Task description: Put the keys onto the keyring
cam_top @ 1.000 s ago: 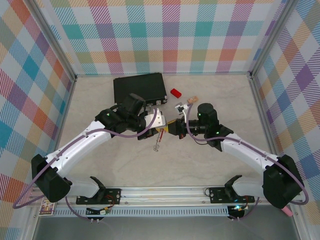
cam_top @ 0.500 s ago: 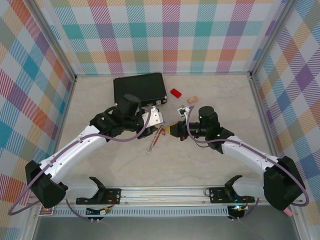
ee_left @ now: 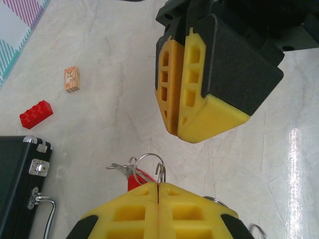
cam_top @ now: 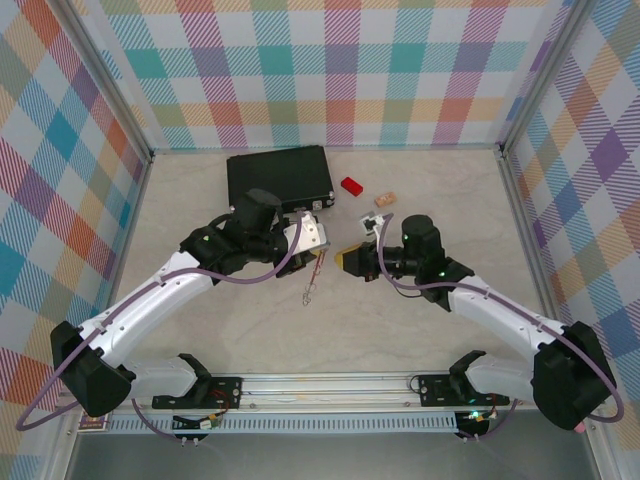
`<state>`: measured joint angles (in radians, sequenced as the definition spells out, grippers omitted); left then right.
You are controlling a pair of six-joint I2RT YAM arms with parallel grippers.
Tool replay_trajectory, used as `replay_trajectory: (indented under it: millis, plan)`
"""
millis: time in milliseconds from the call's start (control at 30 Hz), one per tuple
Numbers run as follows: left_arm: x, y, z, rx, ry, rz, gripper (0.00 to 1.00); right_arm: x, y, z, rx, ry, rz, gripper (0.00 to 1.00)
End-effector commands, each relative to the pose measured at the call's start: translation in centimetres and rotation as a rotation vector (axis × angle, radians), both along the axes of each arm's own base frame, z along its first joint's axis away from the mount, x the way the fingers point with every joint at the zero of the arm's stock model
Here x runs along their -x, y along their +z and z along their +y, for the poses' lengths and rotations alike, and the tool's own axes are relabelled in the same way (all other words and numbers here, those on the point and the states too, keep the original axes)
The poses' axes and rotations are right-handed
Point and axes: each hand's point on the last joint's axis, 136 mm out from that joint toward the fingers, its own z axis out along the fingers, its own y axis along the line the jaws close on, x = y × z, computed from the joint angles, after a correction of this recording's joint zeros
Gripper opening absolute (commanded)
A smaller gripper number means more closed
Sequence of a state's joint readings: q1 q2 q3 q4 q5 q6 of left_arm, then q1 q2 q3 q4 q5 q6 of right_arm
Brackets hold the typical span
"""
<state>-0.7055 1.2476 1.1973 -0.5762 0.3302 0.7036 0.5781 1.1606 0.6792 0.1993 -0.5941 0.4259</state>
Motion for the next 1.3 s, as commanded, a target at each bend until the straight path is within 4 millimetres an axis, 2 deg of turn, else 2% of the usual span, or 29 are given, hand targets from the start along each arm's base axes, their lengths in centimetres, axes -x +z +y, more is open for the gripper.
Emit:
replay_trajectory:
  millis: [0,233,333,700,1267]
  plan:
    - [1.2,0.1,-0.1,0.015,-0.043,0.006,0.00,-0.2,2.2,-0.2,-0.013,0.007,-0.040,0.22]
    - [1.3,-0.4,-0.3,0.004,-0.060,0.021,0.00,0.0,3.8,0.9,-0.034,0.092,-0.010,0.22]
    - [1.3,-0.5,-0.3,0.001,-0.063,0.022,0.00,0.0,4.3,1.4,-0.061,0.122,0.000,0.17]
    - [1.3,-0.6,-0.4,0.001,-0.068,0.025,0.00,0.0,3.9,2.2,-0.081,0.170,0.046,0.22]
    - [1.6,-0.5,-0.6,0.008,-0.078,0.033,0.00,-0.5,3.8,2.6,-0.095,0.172,0.057,0.19]
